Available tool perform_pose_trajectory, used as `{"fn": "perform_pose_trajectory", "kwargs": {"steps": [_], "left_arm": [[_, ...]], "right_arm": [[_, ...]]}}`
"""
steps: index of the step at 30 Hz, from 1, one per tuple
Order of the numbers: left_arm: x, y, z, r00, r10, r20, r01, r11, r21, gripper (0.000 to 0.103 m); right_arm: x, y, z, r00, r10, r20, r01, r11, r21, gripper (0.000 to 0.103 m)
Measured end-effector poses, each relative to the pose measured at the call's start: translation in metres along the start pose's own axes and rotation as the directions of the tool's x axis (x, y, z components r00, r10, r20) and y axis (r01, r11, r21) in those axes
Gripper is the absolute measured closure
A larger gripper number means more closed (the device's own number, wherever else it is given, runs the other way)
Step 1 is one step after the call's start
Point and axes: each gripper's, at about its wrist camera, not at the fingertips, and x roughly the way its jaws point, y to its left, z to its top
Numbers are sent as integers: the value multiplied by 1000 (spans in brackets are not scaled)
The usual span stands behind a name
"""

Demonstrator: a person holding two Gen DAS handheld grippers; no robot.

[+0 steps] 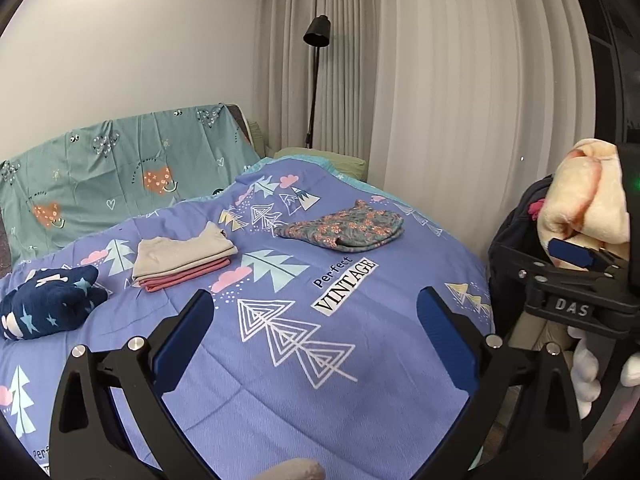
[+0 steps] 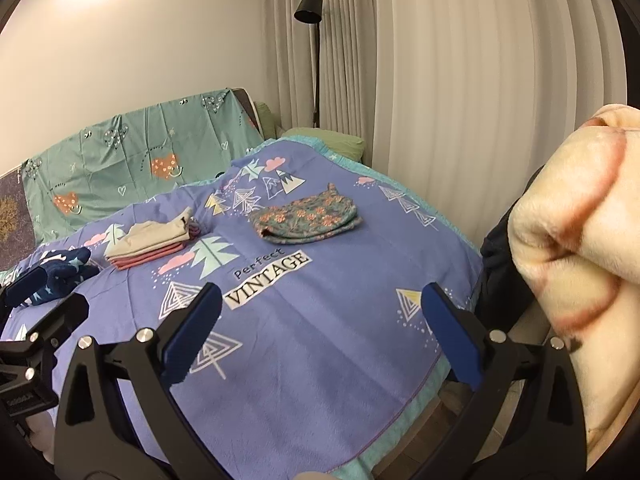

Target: Fold small clothes

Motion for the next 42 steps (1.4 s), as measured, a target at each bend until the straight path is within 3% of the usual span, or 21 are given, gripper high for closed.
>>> {"fn": "perform_pose_trajectory", "kwargs": {"steps": [10, 42], "left_arm": [[-8, -1, -4, 1000, -8, -8, 8, 1000, -8, 1], [-1, -5, -7, 999, 23, -41, -22, 1000, 11, 1]], "right_arm": [[-14, 11, 0, 1000, 16, 14, -16, 1000, -16, 2], [10, -1, -3, 999, 30, -32, -30, 1000, 1, 2]]}}
